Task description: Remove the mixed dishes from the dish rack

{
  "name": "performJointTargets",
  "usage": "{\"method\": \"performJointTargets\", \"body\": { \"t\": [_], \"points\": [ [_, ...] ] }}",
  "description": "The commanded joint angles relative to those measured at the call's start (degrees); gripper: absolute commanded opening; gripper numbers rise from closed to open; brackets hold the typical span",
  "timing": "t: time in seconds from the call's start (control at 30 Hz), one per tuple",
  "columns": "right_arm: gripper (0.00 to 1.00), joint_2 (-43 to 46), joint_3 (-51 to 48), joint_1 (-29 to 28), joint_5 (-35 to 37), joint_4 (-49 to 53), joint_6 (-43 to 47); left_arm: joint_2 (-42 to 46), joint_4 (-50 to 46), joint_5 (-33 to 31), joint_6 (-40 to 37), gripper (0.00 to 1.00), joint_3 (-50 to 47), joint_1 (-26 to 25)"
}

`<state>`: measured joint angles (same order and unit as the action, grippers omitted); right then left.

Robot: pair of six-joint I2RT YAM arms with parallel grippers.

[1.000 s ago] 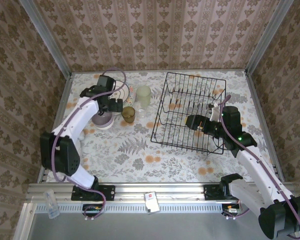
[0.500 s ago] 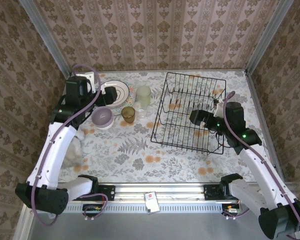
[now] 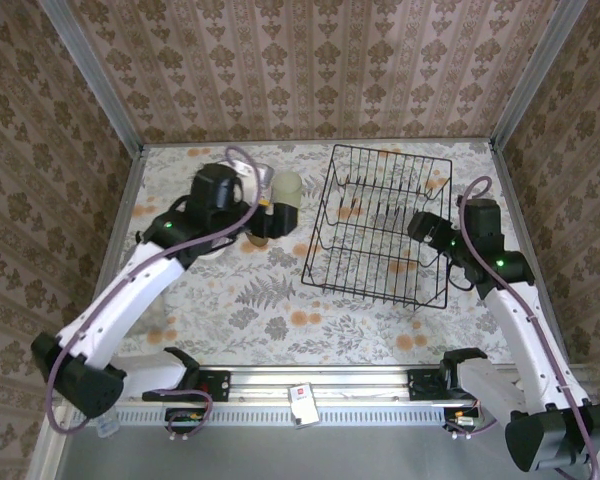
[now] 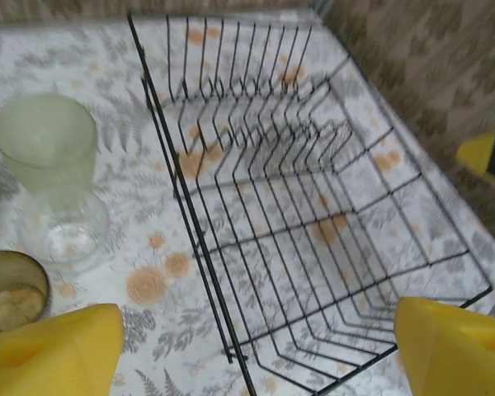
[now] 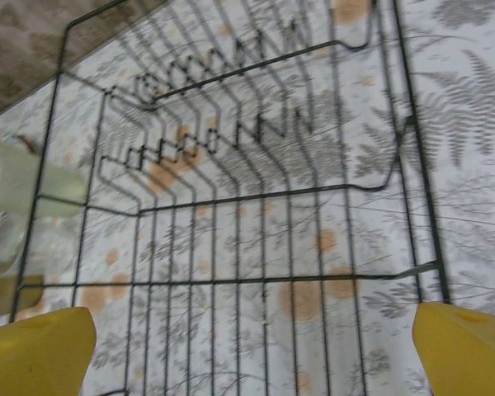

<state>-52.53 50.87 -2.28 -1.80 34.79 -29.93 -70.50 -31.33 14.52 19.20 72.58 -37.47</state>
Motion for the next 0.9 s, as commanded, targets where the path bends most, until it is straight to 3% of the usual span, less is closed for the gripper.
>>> {"method": "performJointTargets", "body": {
  "t": [0.0,0.27,0.47,0.63,0.87],
  "points": [
    [1.0,-0.5,-2.7,2.2,4.4,-1.2,-0.6,-5.6,-3.5,-3.5,-2.8,0.83,2.5,-2.8],
    [0.98,-6.0,-5.6,4.0,5.4,-5.6,-1.1,-22.5,-8.7,-12.7,-4.8,0.79,10.7,-10.0],
    [0.95,-7.6,-7.0,4.9,6.8,-6.6,-0.6,-27.3,-9.2,-19.1,-1.7,0.75,11.7,-10.6],
    [0.9,-8.7,-8.2,5.2,6.8,-7.3,-0.3,-29.3,-7.1,-16.4,-0.7,0.71,10.7,-10.0],
    [0.84,-10.0,-8.8,5.9,7.3,-8.4,0.0,-31.9,-6.0,-14.8,0.9,0.49,10.3,-9.8]
  ]
}}
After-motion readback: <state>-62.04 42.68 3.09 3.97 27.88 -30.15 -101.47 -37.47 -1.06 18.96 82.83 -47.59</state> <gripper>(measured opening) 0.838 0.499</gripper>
